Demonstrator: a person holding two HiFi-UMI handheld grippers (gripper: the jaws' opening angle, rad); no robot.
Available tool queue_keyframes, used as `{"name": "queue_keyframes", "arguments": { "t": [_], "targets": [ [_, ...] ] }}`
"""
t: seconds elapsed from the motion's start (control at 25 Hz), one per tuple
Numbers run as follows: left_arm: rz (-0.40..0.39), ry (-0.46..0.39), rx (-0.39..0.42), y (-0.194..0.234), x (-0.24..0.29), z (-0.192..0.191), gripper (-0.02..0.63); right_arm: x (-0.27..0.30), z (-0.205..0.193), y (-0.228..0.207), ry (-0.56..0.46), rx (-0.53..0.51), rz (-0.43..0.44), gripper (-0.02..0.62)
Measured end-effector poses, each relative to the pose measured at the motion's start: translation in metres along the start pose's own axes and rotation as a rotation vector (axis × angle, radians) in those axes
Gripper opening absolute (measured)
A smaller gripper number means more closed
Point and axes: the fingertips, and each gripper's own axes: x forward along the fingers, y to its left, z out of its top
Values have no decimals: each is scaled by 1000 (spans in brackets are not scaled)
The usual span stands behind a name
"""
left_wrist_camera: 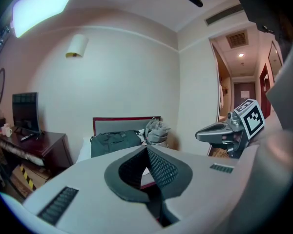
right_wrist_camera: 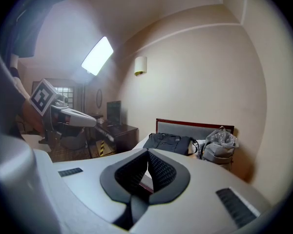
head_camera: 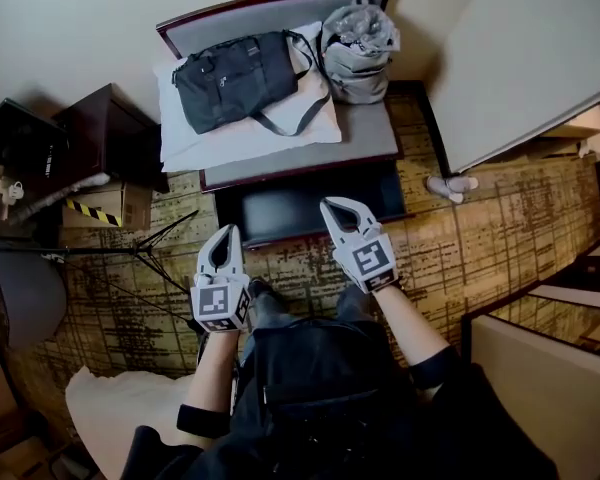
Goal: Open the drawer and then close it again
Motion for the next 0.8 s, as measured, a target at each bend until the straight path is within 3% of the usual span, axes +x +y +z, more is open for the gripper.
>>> {"name": "queue_keyframes", "arguments": {
  "t": [0.6, 0.8],
  "targets": [
    [-70, -6, 49, -26, 1, 4, 2, -21, -14, -4, 13, 28, -35, 0],
    [-94, -18, 66, -34, 5, 2, 2, -21, -47, 2, 71, 61, -33, 0]
  ]
}}
